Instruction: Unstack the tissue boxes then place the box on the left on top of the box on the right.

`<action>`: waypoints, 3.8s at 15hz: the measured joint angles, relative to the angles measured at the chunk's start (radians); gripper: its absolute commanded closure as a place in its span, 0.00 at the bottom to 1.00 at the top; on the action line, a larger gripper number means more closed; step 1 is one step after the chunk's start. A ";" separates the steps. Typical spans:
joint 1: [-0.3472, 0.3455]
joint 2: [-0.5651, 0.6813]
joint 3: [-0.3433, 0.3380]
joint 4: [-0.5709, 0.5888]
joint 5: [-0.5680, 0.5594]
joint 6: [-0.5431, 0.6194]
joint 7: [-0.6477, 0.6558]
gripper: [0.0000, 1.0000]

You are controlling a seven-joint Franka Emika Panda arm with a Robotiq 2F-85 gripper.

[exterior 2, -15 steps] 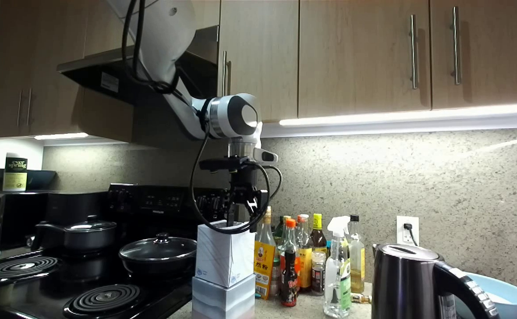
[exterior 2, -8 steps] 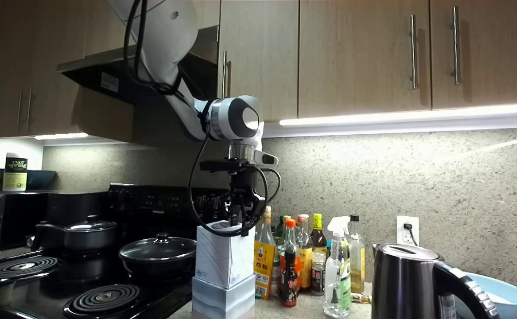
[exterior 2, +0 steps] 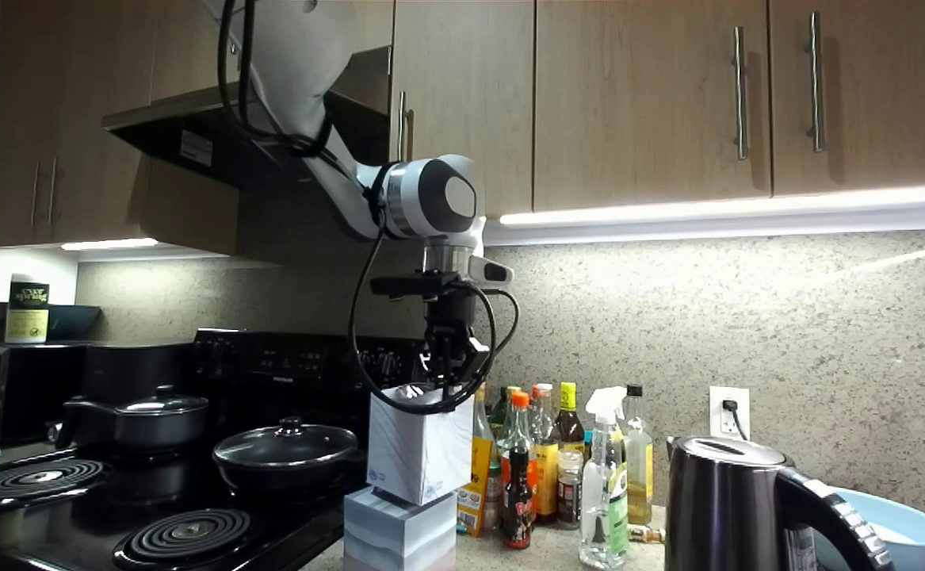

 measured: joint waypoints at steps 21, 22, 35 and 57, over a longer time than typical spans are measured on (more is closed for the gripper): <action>-0.115 -0.053 -0.128 -0.096 -0.093 0.020 -0.115 0.96; -0.115 -0.025 -0.136 -0.083 -0.092 0.030 -0.140 0.96; -0.115 0.231 -0.145 0.025 -0.088 0.139 -0.226 0.96; -0.081 0.165 -0.126 0.073 -0.114 0.074 -0.085 0.00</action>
